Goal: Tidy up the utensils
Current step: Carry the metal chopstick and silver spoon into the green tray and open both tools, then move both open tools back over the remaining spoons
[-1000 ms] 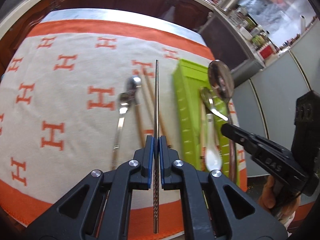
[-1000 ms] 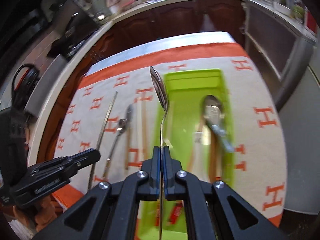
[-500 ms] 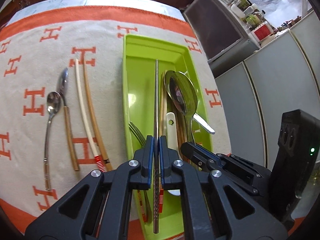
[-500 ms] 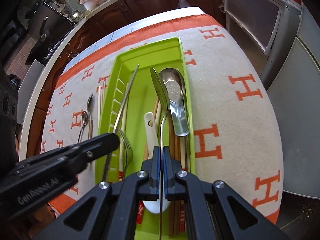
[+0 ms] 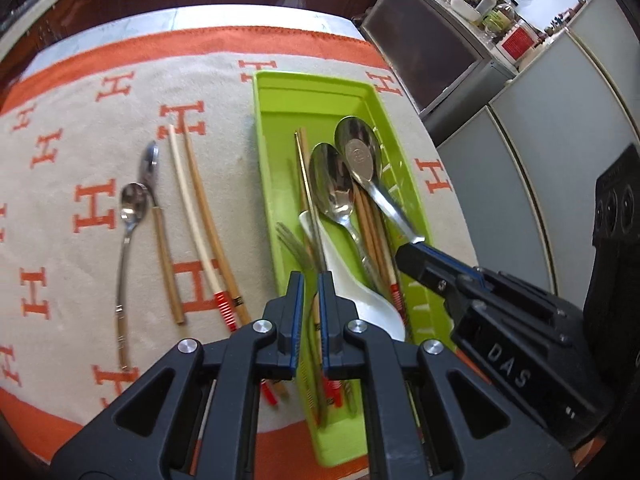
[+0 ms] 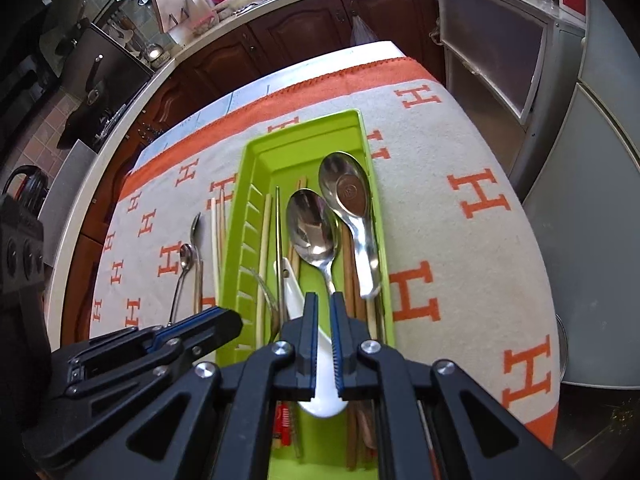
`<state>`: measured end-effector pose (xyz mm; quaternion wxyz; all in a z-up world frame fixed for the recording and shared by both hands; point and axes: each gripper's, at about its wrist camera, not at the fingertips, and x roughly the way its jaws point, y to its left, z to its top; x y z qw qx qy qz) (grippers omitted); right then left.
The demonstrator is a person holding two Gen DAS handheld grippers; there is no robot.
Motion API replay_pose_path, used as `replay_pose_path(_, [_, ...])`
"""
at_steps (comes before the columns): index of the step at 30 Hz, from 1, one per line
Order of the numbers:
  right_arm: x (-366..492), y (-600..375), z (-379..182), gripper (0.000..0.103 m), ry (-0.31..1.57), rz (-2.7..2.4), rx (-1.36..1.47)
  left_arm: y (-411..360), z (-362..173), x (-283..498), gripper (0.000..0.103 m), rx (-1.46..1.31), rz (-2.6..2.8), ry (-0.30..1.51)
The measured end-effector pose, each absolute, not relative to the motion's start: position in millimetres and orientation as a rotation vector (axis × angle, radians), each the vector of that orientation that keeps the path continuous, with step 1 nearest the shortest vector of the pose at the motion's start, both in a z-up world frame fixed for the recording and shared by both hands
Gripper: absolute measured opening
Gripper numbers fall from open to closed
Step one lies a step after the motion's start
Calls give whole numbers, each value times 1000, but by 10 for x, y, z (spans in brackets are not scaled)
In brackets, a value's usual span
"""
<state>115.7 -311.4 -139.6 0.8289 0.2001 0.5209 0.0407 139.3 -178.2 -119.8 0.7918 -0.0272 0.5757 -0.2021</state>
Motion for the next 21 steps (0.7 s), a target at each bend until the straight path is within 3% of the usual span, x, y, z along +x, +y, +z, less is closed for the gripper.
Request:
replay_pose_path(4, [1076, -2984, -1297, 7, 1089, 102, 412, -1590, -1057, 1232, 4, 6, -387, 1196])
replay_pose_path(8, [1009, -2816, -1213, 7, 1071, 115, 387, -1296, -961, 1091, 18, 20, -347, 1166])
replay_pose_path(15, [905, -2529, -1120, 7, 1053, 154, 364, -855, -891, 901, 22, 17, -285, 1135])
replay_pose_path(19, [895, -2380, -1114, 8, 1058, 172, 356, -680, -877, 813, 33, 25, -255, 1113])
replay_pose_path(21, [893, -2295, -1110, 8, 1059, 177, 341, -578, -876, 777, 35, 28, -239, 1102])
